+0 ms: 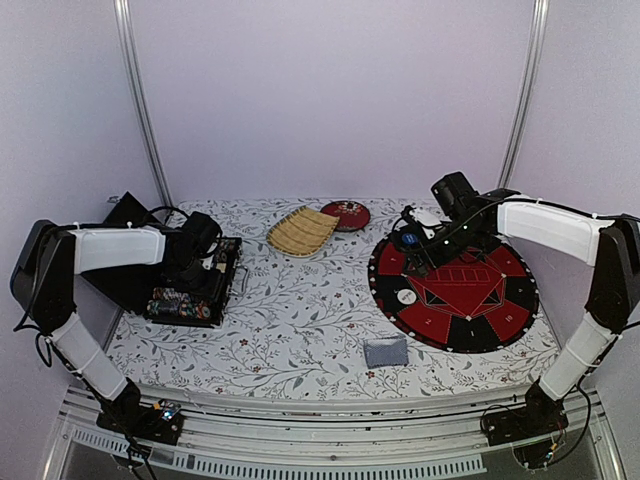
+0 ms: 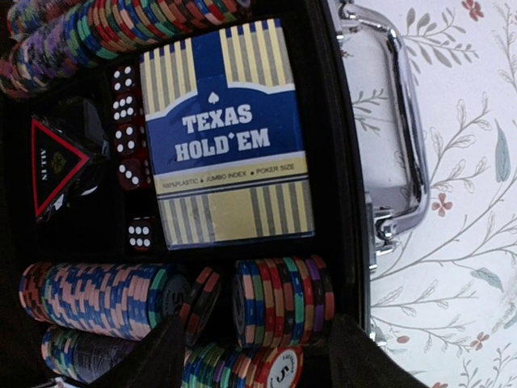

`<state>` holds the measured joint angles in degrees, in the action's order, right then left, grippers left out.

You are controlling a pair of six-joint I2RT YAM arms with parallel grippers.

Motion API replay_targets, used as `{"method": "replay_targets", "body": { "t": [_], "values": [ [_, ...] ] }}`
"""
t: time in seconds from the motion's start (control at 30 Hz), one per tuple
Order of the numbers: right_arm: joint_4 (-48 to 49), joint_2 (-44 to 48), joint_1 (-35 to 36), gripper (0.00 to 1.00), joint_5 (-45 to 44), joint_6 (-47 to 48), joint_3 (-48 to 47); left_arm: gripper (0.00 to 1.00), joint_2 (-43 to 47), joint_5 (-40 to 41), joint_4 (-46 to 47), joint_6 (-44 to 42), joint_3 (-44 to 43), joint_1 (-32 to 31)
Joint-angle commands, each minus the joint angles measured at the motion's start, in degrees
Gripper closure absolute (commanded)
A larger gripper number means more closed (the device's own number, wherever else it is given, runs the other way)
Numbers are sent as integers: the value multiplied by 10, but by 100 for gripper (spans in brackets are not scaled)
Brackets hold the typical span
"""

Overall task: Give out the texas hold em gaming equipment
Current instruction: Pick up the pile of poker chips from the chip case.

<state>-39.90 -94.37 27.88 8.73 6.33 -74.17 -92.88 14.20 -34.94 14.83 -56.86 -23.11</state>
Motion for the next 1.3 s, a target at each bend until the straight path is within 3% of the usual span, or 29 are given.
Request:
{"method": "replay_targets", "body": {
  "t": [0.0,0.23,0.47,0.77,1.07,1.27],
  "values": [
    [-7,-11,7,12,9,5,8,36,5,17,-19,0,-9,4],
    [-8,-14,10,12,11,6,8,50,11,-9,9,-14,8,4],
    [-10,-13,11,12,9,7,8,51,10,-77,49,-20,33,25],
    [-11,-16,11,12,10,8,8,52,4,-61,48,-23,36,34],
    [-12,-15,12,12,13,10,6,73,-22,-89,66,-23,37,43],
    [-13,-11,12,12,13,10,5,67,-26,-104,68,-25,43,48]
  ]
}}
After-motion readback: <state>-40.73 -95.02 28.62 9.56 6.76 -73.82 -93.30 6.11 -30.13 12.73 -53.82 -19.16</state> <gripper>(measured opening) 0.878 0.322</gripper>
